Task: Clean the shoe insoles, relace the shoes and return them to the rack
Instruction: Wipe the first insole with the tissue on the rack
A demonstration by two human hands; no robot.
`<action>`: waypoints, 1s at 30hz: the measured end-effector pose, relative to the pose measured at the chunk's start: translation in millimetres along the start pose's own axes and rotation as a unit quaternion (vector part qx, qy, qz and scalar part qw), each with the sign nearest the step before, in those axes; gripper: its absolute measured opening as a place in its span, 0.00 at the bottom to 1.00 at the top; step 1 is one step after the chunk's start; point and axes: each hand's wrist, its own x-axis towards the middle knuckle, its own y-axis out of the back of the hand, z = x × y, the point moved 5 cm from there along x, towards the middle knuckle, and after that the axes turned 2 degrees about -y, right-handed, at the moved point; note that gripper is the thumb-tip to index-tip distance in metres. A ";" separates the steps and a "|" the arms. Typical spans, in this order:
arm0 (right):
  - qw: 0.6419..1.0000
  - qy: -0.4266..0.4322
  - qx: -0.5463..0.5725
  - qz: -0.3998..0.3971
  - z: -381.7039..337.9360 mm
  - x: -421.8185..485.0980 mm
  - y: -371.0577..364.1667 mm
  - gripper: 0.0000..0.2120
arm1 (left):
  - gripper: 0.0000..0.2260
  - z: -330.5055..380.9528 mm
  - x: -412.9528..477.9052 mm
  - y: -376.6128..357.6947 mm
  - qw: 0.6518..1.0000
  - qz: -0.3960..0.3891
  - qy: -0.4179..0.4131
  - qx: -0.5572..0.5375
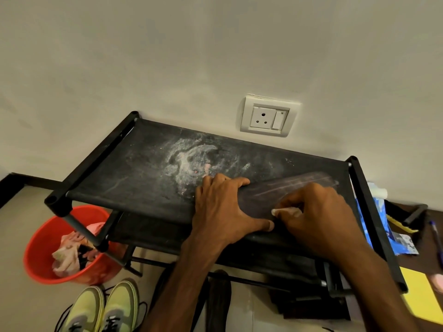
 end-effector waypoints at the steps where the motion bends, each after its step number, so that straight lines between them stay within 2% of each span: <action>1: 1.000 0.003 0.004 0.020 -1.8 0.0 -0.6 0.04 | 0.44 0.4 0.0 0.2 1.000 0.000 -0.002 -0.003; 5: 0.993 0.008 0.036 0.111 -10.6 6.0 -7.8 0.04 | 0.45 1.7 0.4 -1.5 1.000 -0.004 -0.008 -0.004; 8: 0.988 0.025 0.052 0.143 -17.6 13.8 -13.5 0.06 | 0.45 0.5 1.4 -2.5 1.000 -0.006 -0.006 -0.001; 11: 0.991 0.053 0.040 0.115 -20.2 16.4 -16.9 0.06 | 0.45 -0.6 1.2 -1.7 1.000 -0.006 0.000 -0.005; 16: 0.995 0.088 0.043 -0.008 -20.7 7.1 -12.9 0.06 | 0.45 -0.1 2.5 -2.4 1.000 -0.003 -0.002 -0.011; 19: 0.995 0.078 0.005 0.062 -25.3 10.2 -12.6 0.09 | 0.45 0.1 2.5 -2.2 1.000 -0.005 -0.007 0.000; 24: 0.987 0.056 0.086 0.123 -36.4 25.0 -17.9 0.10 | 0.43 0.3 1.2 -2.3 1.000 -0.009 -0.010 0.014; 26: 0.990 0.065 0.068 0.109 -37.7 26.2 -18.3 0.09 | 0.42 0.2 1.1 -1.5 1.000 -0.011 -0.007 0.011; 30: 0.996 0.091 -0.003 0.009 -32.0 17.6 -13.4 0.08 | 0.45 -0.4 0.8 -0.4 1.000 -0.020 0.005 -0.003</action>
